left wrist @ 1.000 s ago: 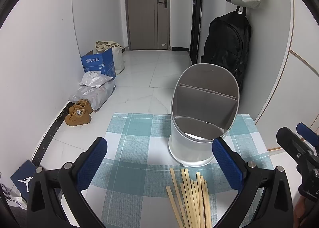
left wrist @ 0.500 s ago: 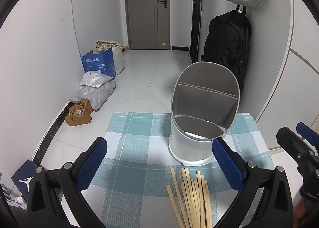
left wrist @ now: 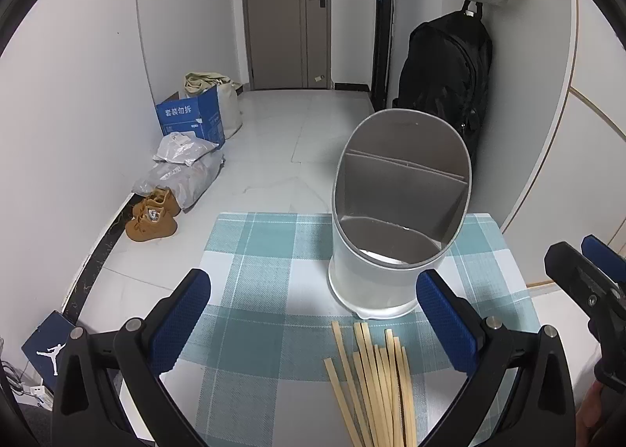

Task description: Organize utensils

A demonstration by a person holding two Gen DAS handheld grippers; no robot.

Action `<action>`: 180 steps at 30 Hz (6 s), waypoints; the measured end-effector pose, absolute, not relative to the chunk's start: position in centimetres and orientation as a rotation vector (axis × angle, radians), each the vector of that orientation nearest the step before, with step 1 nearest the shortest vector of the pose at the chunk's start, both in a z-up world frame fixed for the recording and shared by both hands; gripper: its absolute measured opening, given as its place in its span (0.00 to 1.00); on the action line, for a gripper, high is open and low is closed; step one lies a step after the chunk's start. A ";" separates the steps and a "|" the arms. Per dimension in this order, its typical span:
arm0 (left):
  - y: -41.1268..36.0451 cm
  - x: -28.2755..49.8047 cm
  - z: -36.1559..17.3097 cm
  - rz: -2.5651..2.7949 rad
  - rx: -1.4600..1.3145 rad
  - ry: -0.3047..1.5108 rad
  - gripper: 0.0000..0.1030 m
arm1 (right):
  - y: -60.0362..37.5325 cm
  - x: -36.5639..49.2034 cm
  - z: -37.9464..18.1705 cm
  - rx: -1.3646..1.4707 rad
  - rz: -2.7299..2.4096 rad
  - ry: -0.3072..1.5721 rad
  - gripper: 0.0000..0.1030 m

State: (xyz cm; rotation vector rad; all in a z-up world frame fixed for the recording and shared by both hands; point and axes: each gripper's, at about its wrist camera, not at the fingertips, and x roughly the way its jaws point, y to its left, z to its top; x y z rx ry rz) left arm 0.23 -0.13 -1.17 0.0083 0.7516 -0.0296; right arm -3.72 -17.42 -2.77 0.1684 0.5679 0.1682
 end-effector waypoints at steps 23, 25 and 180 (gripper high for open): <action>1.7 1.8 -10.3 -0.081 -0.031 1.289 0.59 | -18.6 -0.9 -4.7 0.286 0.153 0.796 0.99; 1.2 1.8 -10.1 -0.083 -0.015 1.290 0.59 | -18.8 -0.8 -4.6 0.309 0.164 0.800 0.99; 1.5 3.6 12.2 -0.453 -0.108 0.690 0.03 | -16.3 -0.6 8.5 0.241 0.364 0.439 0.04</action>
